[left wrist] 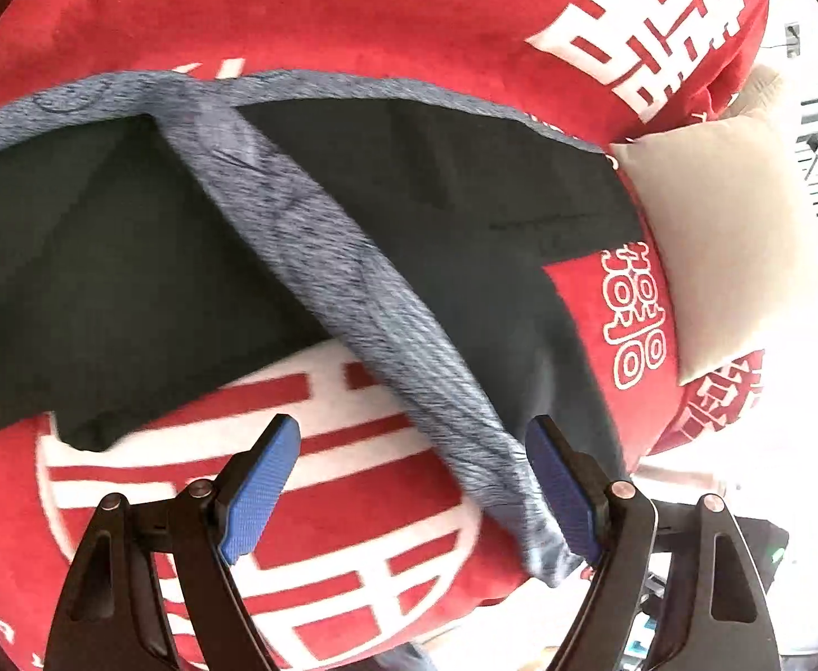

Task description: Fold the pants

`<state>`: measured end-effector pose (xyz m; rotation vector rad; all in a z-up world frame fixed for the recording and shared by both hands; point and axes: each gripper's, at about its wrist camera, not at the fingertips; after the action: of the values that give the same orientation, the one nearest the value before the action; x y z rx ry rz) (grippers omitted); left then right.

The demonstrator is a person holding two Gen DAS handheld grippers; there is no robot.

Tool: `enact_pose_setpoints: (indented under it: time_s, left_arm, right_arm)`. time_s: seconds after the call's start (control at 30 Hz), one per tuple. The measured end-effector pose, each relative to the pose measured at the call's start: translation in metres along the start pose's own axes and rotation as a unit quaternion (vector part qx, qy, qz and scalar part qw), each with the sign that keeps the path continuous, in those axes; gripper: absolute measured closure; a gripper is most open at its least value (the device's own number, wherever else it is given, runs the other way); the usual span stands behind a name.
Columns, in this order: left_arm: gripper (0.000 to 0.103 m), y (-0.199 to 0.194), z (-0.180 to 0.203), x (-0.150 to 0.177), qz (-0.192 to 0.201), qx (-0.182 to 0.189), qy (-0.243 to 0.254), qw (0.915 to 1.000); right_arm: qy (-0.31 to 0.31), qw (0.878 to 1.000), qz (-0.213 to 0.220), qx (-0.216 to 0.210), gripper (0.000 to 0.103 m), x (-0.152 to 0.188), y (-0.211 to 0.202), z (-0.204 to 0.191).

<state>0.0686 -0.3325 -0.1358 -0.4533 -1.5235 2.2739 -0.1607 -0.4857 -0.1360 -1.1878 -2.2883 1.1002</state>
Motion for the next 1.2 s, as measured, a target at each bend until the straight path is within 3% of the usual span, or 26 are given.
enact_pose_setpoints:
  time_s: [0.2,0.3,0.43,0.53,0.8,0.83,0.9,0.93,0.97,1.2]
  left_arm:
    - [0.019,0.014,0.013,0.011,-0.029,-0.008,0.008,0.9995]
    - [0.019,0.023,0.017,0.017,-0.039,-0.008,-0.005,0.9992]
    - [0.019,0.032,0.024,0.025,-0.037,-0.024,-0.015,0.9989]
    - [0.019,0.037,0.03,0.03,-0.034,-0.038,-0.021,0.9985]
    - [0.02,0.047,0.041,0.041,-0.034,-0.066,-0.036,0.9966]
    - [0.023,0.048,0.042,0.042,-0.035,-0.072,-0.035,0.9962]
    - [0.041,0.048,0.046,0.044,-0.028,-0.084,-0.027,0.9957]
    - [0.064,0.047,0.049,0.044,-0.026,-0.073,-0.023,0.9967]
    - [0.078,0.048,0.05,0.044,-0.031,-0.056,-0.026,0.9976]
    - [0.08,0.018,0.072,0.03,0.007,-0.049,-0.022,0.9985]
  right_arm:
    - [-0.004,1.0,-0.006,0.028,0.037,0.023,-0.001,0.038]
    - [-0.007,1.0,-0.019,0.018,0.037,0.023,0.001,0.052]
    - [-0.024,0.999,-0.036,-0.006,0.037,0.022,0.003,0.067]
    - [-0.043,0.996,-0.056,-0.052,0.038,0.025,0.003,0.076]
    - [-0.053,0.988,-0.088,-0.118,0.053,0.018,0.014,0.088]
    - [-0.05,0.987,-0.095,-0.124,0.055,0.017,0.018,0.09]
    - [-0.032,0.983,-0.114,-0.138,0.079,0.017,0.025,0.094]
    - [-0.025,0.983,-0.117,-0.143,0.101,0.016,0.026,0.095]
    - [-0.015,0.981,-0.118,-0.15,0.1,0.013,0.025,0.096]
    - [-0.056,0.973,-0.105,-0.2,0.1,-0.025,-0.019,0.065]
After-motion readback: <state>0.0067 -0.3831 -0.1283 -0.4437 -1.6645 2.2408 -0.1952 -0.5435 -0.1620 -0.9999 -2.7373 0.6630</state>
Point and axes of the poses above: each gripper's, at about its wrist camera, not at the fingertips, and y roughly the way its jaws point, z to its right, x to its underside, and after that the axes turned 9 degrees about -x, right-handed
